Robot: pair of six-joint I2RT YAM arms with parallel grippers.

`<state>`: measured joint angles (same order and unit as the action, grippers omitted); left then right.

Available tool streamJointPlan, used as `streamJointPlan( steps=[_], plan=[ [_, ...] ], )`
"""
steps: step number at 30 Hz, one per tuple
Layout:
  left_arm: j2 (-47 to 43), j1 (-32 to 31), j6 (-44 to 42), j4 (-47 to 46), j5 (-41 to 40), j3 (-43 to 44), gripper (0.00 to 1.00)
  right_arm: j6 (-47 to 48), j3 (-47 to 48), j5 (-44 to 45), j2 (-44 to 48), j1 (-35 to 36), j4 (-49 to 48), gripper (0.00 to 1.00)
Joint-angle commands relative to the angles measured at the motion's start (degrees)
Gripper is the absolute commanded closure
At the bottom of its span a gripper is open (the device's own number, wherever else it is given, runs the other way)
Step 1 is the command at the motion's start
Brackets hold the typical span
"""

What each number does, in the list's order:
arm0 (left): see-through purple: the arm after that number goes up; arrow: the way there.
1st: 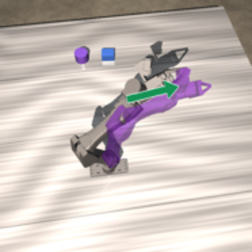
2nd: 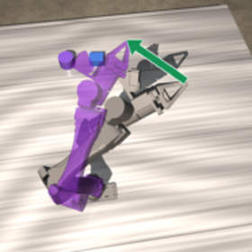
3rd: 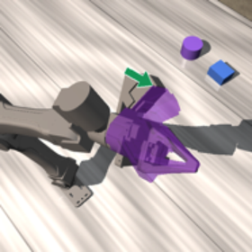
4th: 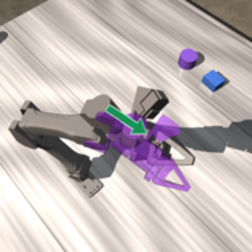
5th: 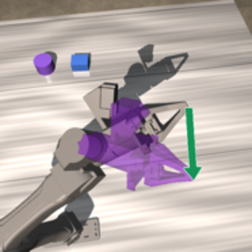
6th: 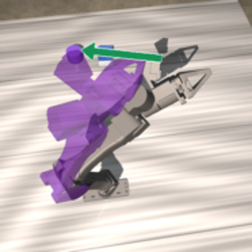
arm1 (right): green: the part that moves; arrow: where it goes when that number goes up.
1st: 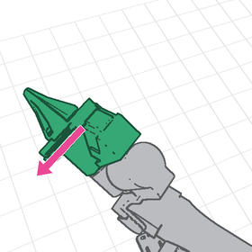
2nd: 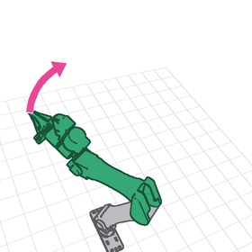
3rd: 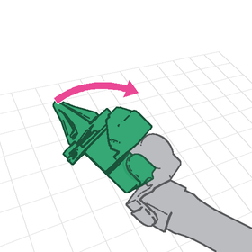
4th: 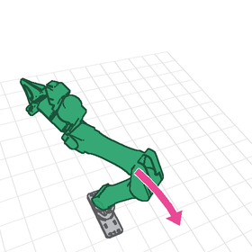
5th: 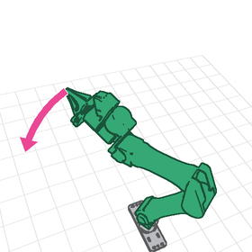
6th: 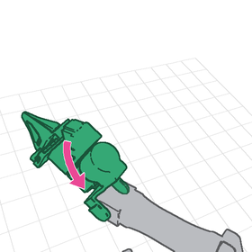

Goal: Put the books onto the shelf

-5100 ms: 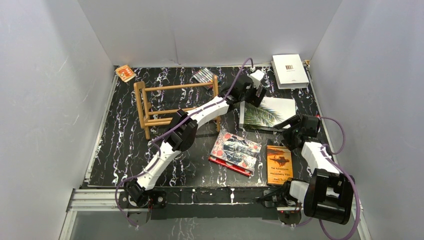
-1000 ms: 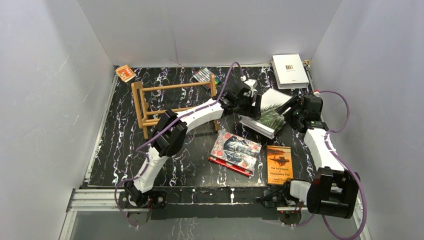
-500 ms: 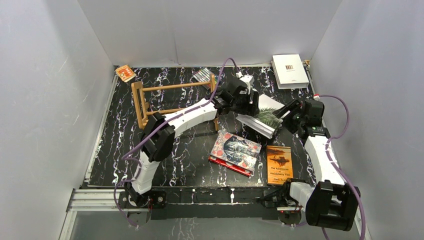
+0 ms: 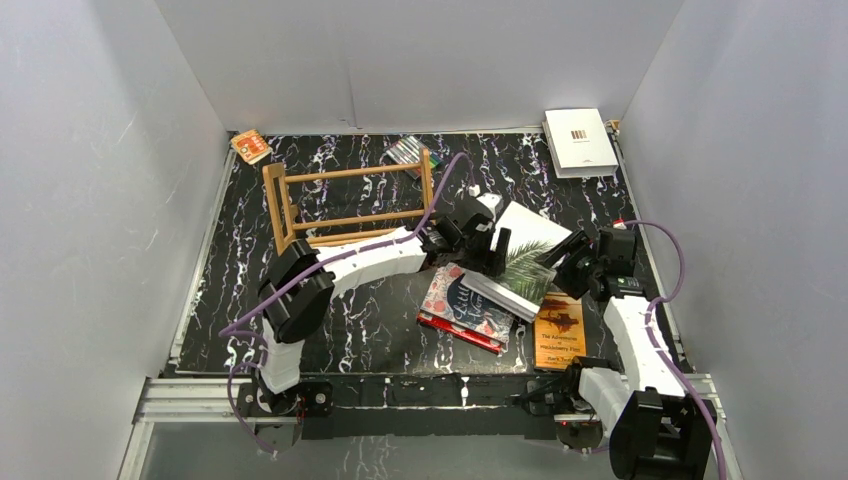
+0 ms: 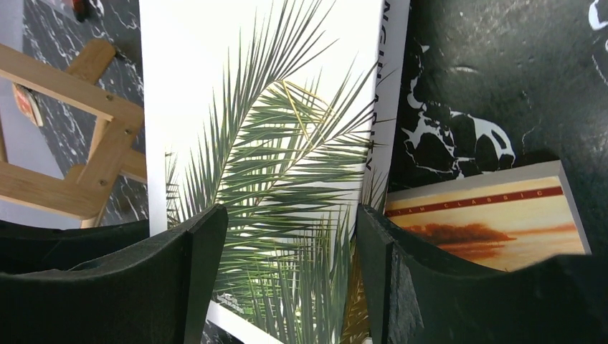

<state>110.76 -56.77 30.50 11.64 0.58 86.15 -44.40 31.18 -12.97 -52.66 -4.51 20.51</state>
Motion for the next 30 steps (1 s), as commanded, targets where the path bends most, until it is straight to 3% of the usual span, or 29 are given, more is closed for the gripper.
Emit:
streamJointPlan(
  steps=[1, 10, 19, 30],
  plan=[
    [-4.91, -1.15, -0.17, -1.01, -1.21, -2.39, 0.28, 1.06, -0.23, 0.16, 0.97, 1.0, 0.19, 0.25],
    [-7.25, -1.16, -2.42, 1.15, -7.1, -7.42, 0.35, 4.8, 0.25, 8.76, 0.5, 0.91, 2.81, 0.14],
    [-7.76, -1.19, -2.82, 0.36, -6.04, -9.0, 0.37, 2.55, -4.2, 1.78, -2.2, 0.83, -8.01, 0.08],
    [-7.53, -1.04, -2.55, -0.38, -4.61, -9.43, 0.39, -2.42, -9.08, -5.69, -8.45, -0.37, -18.88, 0.09]
  ],
)
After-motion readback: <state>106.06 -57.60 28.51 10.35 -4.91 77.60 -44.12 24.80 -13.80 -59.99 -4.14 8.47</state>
